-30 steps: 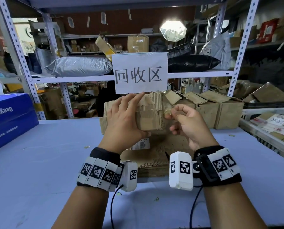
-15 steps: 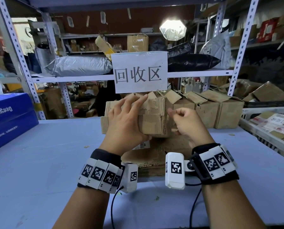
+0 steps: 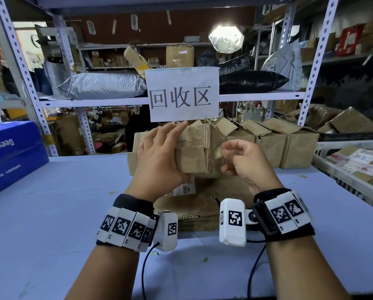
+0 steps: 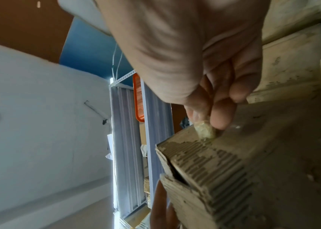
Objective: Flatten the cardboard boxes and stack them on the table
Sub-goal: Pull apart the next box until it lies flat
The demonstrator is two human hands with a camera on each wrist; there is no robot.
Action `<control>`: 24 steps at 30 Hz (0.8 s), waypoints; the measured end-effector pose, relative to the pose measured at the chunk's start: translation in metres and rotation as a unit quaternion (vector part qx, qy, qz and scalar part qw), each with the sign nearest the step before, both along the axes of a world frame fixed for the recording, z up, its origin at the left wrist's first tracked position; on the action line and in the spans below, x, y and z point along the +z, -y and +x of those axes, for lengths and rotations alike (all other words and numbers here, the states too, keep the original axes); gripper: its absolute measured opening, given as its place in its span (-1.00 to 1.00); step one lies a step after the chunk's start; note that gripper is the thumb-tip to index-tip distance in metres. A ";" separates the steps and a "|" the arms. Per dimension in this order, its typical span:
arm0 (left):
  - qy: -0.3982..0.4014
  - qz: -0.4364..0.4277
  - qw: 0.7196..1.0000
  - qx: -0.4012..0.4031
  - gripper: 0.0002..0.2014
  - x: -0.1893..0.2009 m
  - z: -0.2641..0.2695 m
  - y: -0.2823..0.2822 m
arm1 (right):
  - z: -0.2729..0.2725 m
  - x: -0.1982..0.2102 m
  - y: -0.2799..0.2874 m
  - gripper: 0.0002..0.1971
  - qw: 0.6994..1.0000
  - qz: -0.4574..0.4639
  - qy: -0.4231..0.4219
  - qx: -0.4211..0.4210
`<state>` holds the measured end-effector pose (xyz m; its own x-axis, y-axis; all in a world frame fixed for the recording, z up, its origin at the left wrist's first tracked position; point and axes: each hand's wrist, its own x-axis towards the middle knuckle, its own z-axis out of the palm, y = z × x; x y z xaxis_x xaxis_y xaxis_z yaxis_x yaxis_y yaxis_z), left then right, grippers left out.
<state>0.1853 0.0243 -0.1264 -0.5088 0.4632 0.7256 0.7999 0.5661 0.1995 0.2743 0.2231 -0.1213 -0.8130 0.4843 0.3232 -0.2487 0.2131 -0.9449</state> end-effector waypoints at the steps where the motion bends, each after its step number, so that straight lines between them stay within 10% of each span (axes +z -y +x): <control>1: 0.000 0.002 1.000 0.001 0.20 0.000 0.000 0.000 | -0.001 0.000 0.000 -0.88 1.000 0.005 0.003 -0.012; 11: 0.024 0.009 1.000 0.010 0.21 0.004 -0.001 0.006 | -0.003 0.000 0.002 -0.62 0.988 0.139 0.021 -0.065; 17: 0.037 0.000 0.999 0.010 0.23 0.006 -0.001 0.012 | -0.001 0.002 0.004 -0.76 0.927 0.362 0.068 -0.074; 24: 0.028 -0.007 1.000 0.002 0.22 0.004 -0.003 0.016 | -0.004 -0.003 0.007 -0.90 0.907 0.403 0.022 -0.118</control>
<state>0.1824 0.0085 -0.1224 -0.5503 0.4703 0.6899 0.7850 0.5730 0.2356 0.2700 0.2161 -0.1242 -0.7377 0.2669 0.6201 -0.0730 0.8816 -0.4663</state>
